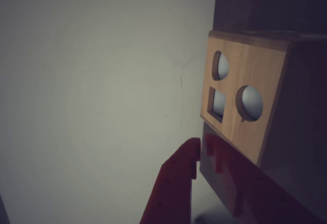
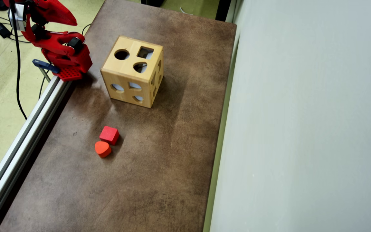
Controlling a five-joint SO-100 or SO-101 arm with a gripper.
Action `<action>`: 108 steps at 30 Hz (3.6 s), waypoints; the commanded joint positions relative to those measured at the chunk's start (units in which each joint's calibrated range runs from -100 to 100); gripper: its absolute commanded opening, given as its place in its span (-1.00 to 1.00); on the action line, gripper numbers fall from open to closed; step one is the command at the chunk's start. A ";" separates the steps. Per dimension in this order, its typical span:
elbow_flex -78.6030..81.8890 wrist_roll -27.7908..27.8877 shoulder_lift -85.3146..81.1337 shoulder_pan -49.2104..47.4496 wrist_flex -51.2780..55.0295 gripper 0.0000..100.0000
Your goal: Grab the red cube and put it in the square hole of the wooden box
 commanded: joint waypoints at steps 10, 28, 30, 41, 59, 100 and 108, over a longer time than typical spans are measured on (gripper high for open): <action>0.21 0.24 0.18 -4.78 -0.40 -0.96; -0.15 0.29 3.83 -5.37 -0.72 -0.95; -0.24 0.29 7.82 -4.85 -0.72 -0.95; -0.24 1.37 15.04 -4.63 -6.83 -0.95; -0.24 13.14 29.65 9.79 -8.52 -0.95; 1.19 13.28 81.88 32.96 -37.95 -0.94; 0.29 13.28 90.63 32.82 -38.11 -0.94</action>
